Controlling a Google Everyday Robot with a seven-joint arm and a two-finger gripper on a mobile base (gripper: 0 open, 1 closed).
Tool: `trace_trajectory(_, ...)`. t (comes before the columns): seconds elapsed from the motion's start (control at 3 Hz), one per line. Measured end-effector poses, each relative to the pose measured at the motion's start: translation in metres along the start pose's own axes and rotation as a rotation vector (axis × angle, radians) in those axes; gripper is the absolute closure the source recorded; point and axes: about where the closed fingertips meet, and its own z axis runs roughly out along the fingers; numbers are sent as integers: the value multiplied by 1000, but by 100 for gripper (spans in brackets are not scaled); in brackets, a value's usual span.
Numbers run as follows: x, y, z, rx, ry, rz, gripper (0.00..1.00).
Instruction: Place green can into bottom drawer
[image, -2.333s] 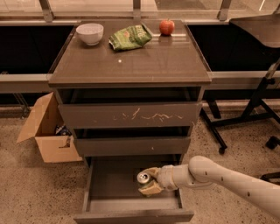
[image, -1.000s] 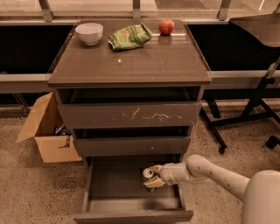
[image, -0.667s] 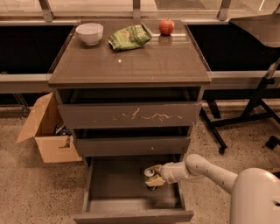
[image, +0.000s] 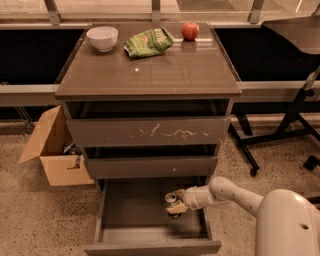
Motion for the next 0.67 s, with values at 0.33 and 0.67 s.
trace_trajectory(0.33, 28, -13, 16, 18, 53, 35, 100)
trace_trajectory(0.67, 45, -22, 32, 22, 90, 44, 84)
